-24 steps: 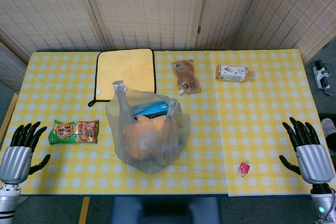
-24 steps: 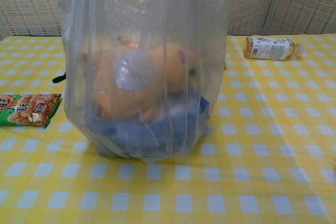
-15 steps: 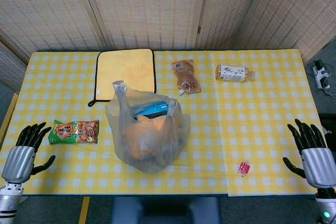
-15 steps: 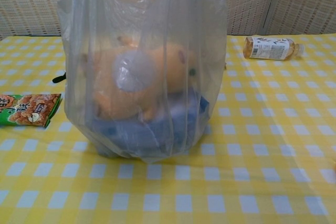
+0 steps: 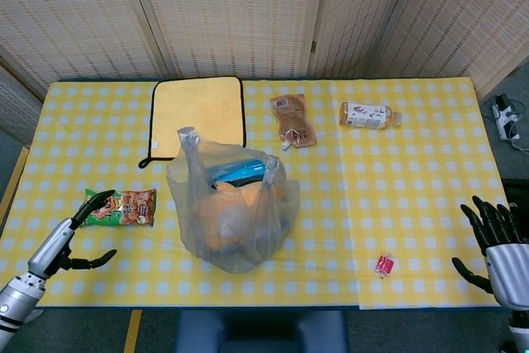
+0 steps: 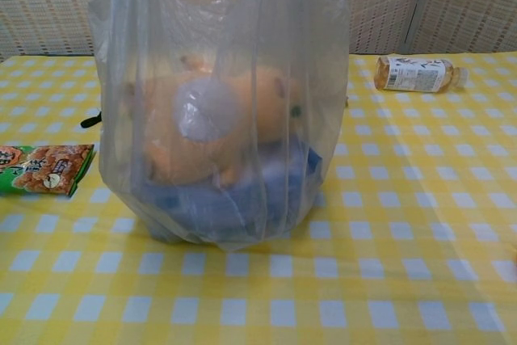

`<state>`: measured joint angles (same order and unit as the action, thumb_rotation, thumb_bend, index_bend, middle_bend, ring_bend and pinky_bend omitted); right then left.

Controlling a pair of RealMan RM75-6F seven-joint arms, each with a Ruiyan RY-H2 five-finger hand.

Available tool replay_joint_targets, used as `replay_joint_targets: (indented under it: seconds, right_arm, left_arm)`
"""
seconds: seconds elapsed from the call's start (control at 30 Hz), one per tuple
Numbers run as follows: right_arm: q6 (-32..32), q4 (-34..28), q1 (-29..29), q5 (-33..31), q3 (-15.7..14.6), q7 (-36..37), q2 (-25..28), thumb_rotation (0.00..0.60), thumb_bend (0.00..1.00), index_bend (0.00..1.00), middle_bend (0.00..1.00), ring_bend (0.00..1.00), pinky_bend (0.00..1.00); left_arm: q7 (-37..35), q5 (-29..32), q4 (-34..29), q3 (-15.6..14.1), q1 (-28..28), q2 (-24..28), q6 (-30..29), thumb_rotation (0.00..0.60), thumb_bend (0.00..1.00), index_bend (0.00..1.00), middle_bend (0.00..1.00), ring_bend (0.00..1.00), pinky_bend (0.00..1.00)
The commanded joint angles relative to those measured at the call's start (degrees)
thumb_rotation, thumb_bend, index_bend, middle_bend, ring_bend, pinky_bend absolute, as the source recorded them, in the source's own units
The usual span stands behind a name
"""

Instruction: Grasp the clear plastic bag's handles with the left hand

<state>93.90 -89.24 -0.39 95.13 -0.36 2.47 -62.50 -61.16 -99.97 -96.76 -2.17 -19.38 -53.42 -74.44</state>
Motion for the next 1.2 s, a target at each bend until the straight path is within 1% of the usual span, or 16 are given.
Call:
replay_joint_targets:
  seconds: [0.03, 0.07, 0.17, 0.27, 0.4, 0.53, 0.63, 0.7, 0.77, 0.87, 0.97, 1.2]
  right_arm:
    - [0.9, 0.5, -0.3, -0.9, 1.0, -2.8, -1.1, 0.600, 0.26, 0.00, 0.00, 0.00, 0.00]
    - [0.9, 0.5, -0.3, -1.1, 1.2, -3.4, -1.5, 0.600, 0.26, 0.00, 0.00, 0.00, 0.00]
    - [0.3, 0.2, -0.1, -0.4, 0.7, -2.8, -1.3, 0.600, 0.26, 0.00, 0.00, 0.00, 0.00]
    - [-0.3, 0.2, 0.2, 0.4, 0.3, -2.2, -1.1, 0.600, 0.26, 0.00, 0.00, 0.00, 0.00]
    - [-0.7, 0.5, 0.7, 0.8, 0.4, -1.8, -1.1, 0.600, 0.26, 0.00, 0.00, 0.00, 0.00]
    - [1.0, 2.3, 1.2, 4.7, -0.5, 2.4, -1.2, 0.600, 0.26, 0.00, 0.00, 0.00, 0.00]
    - [2.3, 3.6, 1.0, 6.1, -0.9, 3.3, -1.6, 0.600, 0.26, 0.00, 0.00, 0.00, 0.00]
    - [2.1, 4.1, 1.1, 6.3, -1.0, 3.4, -1.8, 0.600, 0.26, 0.00, 0.00, 0.00, 0.00]
    - [0.0, 4.5, 2.0, 6.9, -1.9, 5.4, -1.7, 0.600, 0.26, 0.00, 0.00, 0.00, 0.00]
    - [-1.7, 4.8, 3.0, 7.5, -2.7, 6.5, -1.3, 0.600, 0.26, 0.00, 0.00, 0.00, 0.00]
    - [-1.5, 5.1, 3.1, 7.3, -2.4, 6.5, -1.6, 0.600, 0.26, 0.00, 0.00, 0.00, 0.00]
    - [-1.9, 5.5, 3.9, 8.9, -3.4, 8.1, -1.3, 0.600, 0.26, 0.00, 0.00, 0.00, 0.00]
  left_arm:
    - [-25.7, -7.8, -2.7, -2.8, -7.3, 8.3, -0.3, 0.600, 0.27, 0.05, 0.06, 0.00, 0.11]
    - [-29.5, -8.7, -2.4, -3.0, -8.4, 8.8, -0.9, 0.600, 0.27, 0.04, 0.06, 0.00, 0.10]
    - [-36.4, -9.9, -2.1, -3.0, -11.0, 9.5, -1.4, 0.600, 0.26, 0.03, 0.05, 0.00, 0.09]
    - [-39.7, -9.5, -1.7, -2.6, -13.0, 9.0, -1.0, 0.600, 0.25, 0.03, 0.05, 0.00, 0.09]
    - [-43.4, -7.2, -0.8, -1.8, -15.2, 6.7, 0.0, 0.600, 0.25, 0.03, 0.05, 0.00, 0.06]
    - [-41.8, -3.1, -1.1, -0.2, -17.3, 5.6, 3.1, 0.600, 0.25, 0.03, 0.05, 0.00, 0.05]
    - [-43.5, -1.9, -1.2, 0.6, -19.0, 5.1, 4.8, 0.600, 0.25, 0.02, 0.05, 0.00, 0.05]
    - [-44.2, -1.5, -0.8, 0.8, -20.0, 4.6, 6.0, 0.600, 0.25, 0.01, 0.04, 0.00, 0.06]
    - [-42.8, 0.2, 0.5, 1.6, -20.7, 2.4, 7.0, 0.600, 0.25, 0.00, 0.03, 0.00, 0.06]
    - [-45.1, 0.7, 2.2, 2.1, -21.7, 0.5, 7.4, 0.600, 0.25, 0.00, 0.02, 0.00, 0.06]
    - [-46.7, 0.8, 3.7, 2.4, -22.3, -0.8, 7.1, 0.600, 0.25, 0.00, 0.01, 0.00, 0.07]
    - [-50.9, -0.1, 4.9, 2.2, -23.3, -2.6, 5.7, 0.600, 0.25, 0.00, 0.01, 0.00, 0.07]
